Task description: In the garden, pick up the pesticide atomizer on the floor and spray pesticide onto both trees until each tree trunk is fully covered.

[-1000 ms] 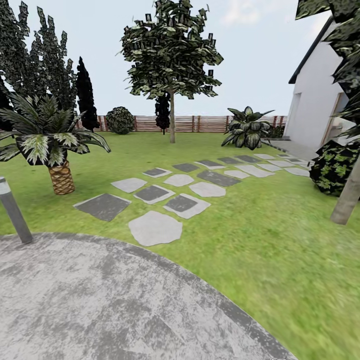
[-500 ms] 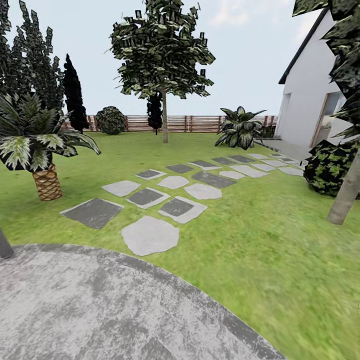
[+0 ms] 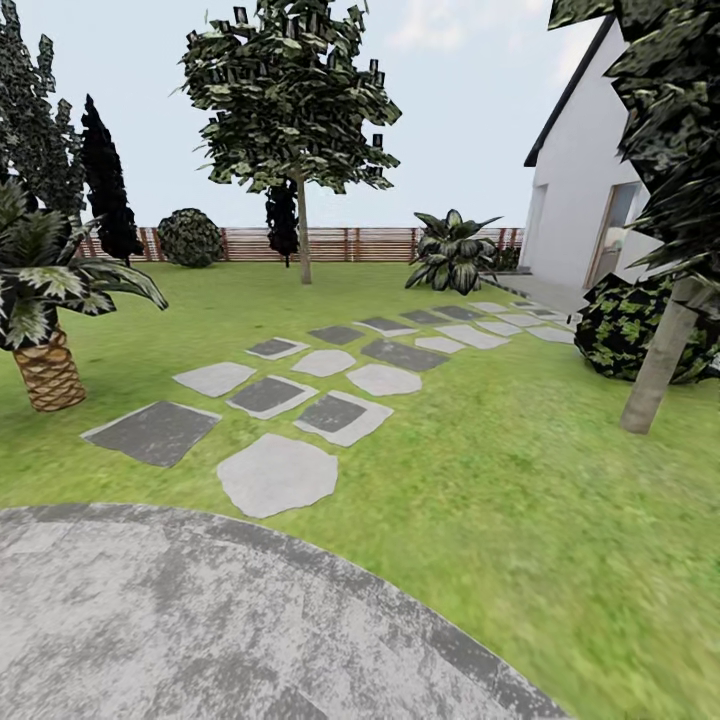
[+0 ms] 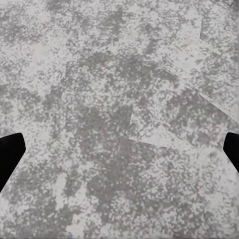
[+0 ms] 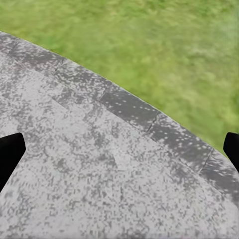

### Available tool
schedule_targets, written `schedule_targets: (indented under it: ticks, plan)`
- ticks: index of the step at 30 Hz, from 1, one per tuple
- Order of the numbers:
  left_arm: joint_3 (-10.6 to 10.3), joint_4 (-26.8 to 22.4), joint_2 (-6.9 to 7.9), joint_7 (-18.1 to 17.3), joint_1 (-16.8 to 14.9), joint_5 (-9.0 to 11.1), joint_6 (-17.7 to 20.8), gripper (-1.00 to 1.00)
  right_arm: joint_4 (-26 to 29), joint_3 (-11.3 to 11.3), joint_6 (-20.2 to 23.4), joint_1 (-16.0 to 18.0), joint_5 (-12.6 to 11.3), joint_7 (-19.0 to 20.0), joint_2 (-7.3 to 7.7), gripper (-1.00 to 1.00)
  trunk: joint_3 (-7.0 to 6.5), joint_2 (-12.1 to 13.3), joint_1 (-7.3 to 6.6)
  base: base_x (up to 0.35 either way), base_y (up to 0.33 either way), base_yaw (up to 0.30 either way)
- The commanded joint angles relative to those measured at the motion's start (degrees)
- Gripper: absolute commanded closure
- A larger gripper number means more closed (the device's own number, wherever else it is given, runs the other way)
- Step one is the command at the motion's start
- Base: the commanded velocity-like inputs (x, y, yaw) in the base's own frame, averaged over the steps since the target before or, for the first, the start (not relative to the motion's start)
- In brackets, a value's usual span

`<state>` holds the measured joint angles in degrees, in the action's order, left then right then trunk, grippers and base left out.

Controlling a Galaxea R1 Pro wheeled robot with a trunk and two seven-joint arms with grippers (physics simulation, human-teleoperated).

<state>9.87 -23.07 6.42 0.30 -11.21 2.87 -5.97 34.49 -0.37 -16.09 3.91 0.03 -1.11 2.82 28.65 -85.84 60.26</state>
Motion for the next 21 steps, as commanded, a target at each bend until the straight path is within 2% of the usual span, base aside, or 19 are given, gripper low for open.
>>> schedule_targets:
  ticks: [1, 21]
  plan:
    - [-0.01, 0.04, 0.0, 0.02, -0.04, 0.3, -0.18, -1.0, -0.03, 0.02, -0.17, 0.02, 0.02, -0.12, 0.0, -1.0, 0.24, -0.44, 0.22, 0.0, 0.0, -0.006]
    - [-0.03, 0.04, -0.03, 0.0, 0.05, 0.3, -0.2, -1.0, -0.12, 0.02, -0.17, 0.0, -0.03, -0.12, 0.0, -1.0, 4.88, -8.47, 4.61, 0.0, 0.0, 0.0]
